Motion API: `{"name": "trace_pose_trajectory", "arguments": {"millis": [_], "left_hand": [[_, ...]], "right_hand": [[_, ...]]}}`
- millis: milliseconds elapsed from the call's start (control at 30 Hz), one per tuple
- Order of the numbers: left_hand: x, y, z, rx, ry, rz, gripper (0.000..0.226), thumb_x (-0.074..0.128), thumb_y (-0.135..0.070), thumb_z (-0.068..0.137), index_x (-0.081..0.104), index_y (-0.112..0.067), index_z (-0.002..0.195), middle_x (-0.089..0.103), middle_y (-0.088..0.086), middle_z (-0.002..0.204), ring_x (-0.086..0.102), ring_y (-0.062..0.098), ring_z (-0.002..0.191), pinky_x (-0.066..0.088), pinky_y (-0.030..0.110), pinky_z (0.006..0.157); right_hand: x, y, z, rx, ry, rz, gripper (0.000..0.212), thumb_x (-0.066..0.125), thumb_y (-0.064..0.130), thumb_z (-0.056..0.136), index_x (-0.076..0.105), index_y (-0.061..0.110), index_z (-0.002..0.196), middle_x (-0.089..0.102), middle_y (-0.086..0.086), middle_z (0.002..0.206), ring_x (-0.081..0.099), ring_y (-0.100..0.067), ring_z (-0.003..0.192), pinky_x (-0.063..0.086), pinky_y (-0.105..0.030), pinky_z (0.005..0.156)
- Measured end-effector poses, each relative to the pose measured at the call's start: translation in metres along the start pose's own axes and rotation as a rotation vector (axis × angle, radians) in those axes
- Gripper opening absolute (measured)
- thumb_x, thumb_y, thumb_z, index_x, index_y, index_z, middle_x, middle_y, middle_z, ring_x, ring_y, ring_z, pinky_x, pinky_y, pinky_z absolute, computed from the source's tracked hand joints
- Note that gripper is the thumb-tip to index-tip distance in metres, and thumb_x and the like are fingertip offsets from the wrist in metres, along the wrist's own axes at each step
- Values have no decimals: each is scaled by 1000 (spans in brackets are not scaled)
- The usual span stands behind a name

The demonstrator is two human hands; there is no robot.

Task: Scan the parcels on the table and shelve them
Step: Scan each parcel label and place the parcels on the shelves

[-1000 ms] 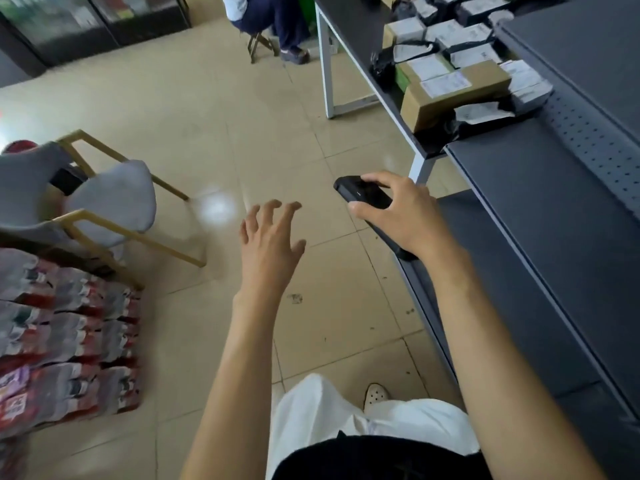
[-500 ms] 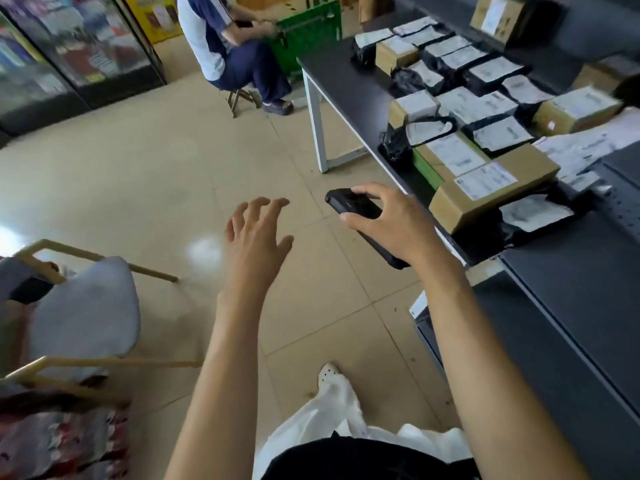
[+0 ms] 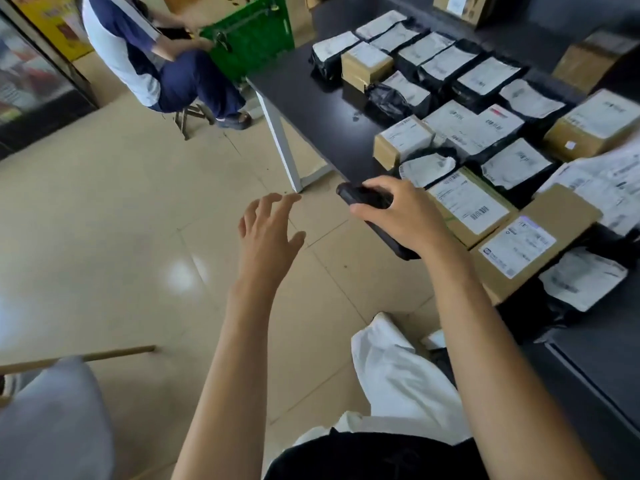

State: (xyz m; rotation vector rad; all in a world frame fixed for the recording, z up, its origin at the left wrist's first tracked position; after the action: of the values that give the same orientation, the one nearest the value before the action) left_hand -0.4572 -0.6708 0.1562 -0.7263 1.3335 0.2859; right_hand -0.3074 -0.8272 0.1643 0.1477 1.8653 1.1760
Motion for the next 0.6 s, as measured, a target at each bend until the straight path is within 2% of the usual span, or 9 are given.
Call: {"name": "trace_pose_trajectory", "arguments": {"millis": [67,167,333,467,600], "left_hand": [[6,-9,48,11,4,1,60,69,-27,89,43,-30,143,41,1,146,29,30,139,25,45,113],[17,-30,116,61,29,1,59,69,-25,89,44,-29,142,42,0,145,30,29,139,26,46,113],[49,-73,217,147,51,-16,60,69,-26,88,44,-30,143,42,0,143,34,29,136,30,48,111],[104,-105,257,210,191,1,64,69,-33,88,39,-32,145,39,-1,145,34,27,136,29,46,113],[159,-142,286,304,313,22,70,70,-36,86,36,-29,147,32,2,149,33,30,137,28,48,113]], "right_hand": [[-13,1,47,11,4,11,54,70,48,84,59,30,134,62,9,130,57,-15,119,47,-34,93],[-38,2,116,15,8,7,56,70,52,84,57,32,135,58,9,137,53,-17,127,46,-39,97],[-78,-25,199,86,-48,39,57,68,55,84,57,34,136,57,9,138,52,-15,128,46,-41,101],[-101,-73,216,229,-93,65,62,65,60,76,59,35,133,62,12,131,57,-15,122,49,-46,100],[-126,-121,215,406,-175,71,52,69,54,81,61,34,128,65,8,122,60,-20,113,51,-44,94]]}}
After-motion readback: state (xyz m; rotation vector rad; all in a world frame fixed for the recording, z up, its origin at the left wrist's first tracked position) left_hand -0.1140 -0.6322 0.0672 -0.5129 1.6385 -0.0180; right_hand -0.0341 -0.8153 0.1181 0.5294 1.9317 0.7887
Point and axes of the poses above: each hand's wrist, its own z-axis towards the middle knuckle, its own x-axis out of the palm, y = z × x, the point moved 9 cm from there along z, towards the middle knuckle
